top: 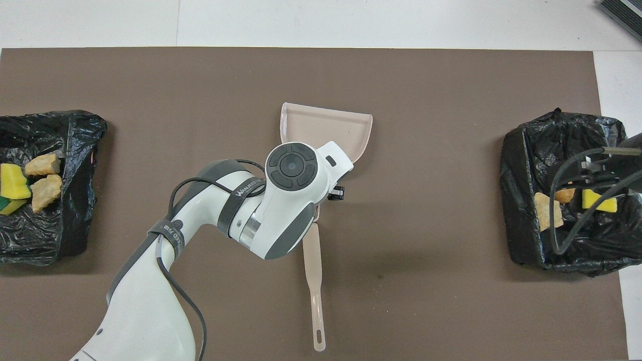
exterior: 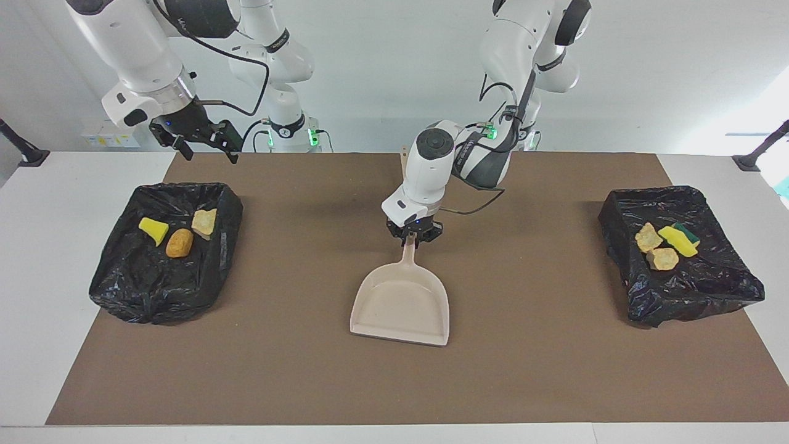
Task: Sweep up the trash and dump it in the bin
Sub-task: 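Bring the dustpan back to the table center with the left gripper, then release the dustpan and withdraw the left gripper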
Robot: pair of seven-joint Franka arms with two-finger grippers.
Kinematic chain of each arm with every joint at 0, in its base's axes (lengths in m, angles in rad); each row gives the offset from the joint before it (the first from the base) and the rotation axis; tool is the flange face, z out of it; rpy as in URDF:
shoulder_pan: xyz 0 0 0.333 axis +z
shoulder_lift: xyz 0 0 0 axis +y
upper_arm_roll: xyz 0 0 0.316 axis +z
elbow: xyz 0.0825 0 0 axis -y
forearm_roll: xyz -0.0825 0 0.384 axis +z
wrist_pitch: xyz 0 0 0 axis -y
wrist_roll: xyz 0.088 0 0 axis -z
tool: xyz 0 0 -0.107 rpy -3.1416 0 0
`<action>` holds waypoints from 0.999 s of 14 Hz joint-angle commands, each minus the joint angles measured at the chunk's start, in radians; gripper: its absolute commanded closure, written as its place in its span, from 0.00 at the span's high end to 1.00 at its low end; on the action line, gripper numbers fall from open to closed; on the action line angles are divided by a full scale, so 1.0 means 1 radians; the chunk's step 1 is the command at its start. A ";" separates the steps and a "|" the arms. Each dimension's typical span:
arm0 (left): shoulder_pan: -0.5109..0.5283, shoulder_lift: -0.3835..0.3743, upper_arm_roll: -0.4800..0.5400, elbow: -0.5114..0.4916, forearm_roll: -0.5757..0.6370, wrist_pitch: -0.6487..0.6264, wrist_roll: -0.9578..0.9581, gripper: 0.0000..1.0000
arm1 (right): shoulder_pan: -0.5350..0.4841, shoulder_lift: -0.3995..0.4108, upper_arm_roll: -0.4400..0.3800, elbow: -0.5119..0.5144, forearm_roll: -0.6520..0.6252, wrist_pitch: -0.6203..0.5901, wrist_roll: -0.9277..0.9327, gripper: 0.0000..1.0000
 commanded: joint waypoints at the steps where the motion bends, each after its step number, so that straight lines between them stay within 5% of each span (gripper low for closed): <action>1: -0.020 -0.005 0.018 -0.029 -0.015 0.029 -0.046 0.00 | -0.012 -0.020 0.006 -0.020 0.016 0.000 0.010 1.00; 2: -0.017 -0.006 0.016 -0.033 -0.015 0.026 -0.046 0.22 | -0.012 -0.020 0.006 -0.022 0.016 -0.002 0.010 1.00; 3: -0.016 -0.008 0.016 -0.033 -0.015 0.009 -0.046 0.61 | -0.012 -0.020 0.006 -0.022 0.016 0.000 0.010 1.00; 4: -0.008 -0.018 0.018 -0.033 -0.015 -0.014 -0.041 0.90 | -0.012 -0.020 0.006 -0.022 0.016 0.000 0.009 1.00; 5: 0.009 -0.028 0.018 -0.030 -0.015 -0.046 -0.038 1.00 | -0.012 -0.020 0.006 -0.020 0.016 -0.002 0.009 1.00; 14: 0.252 -0.265 0.030 -0.031 -0.012 -0.357 0.038 1.00 | -0.012 -0.020 0.006 -0.022 0.016 -0.002 0.010 1.00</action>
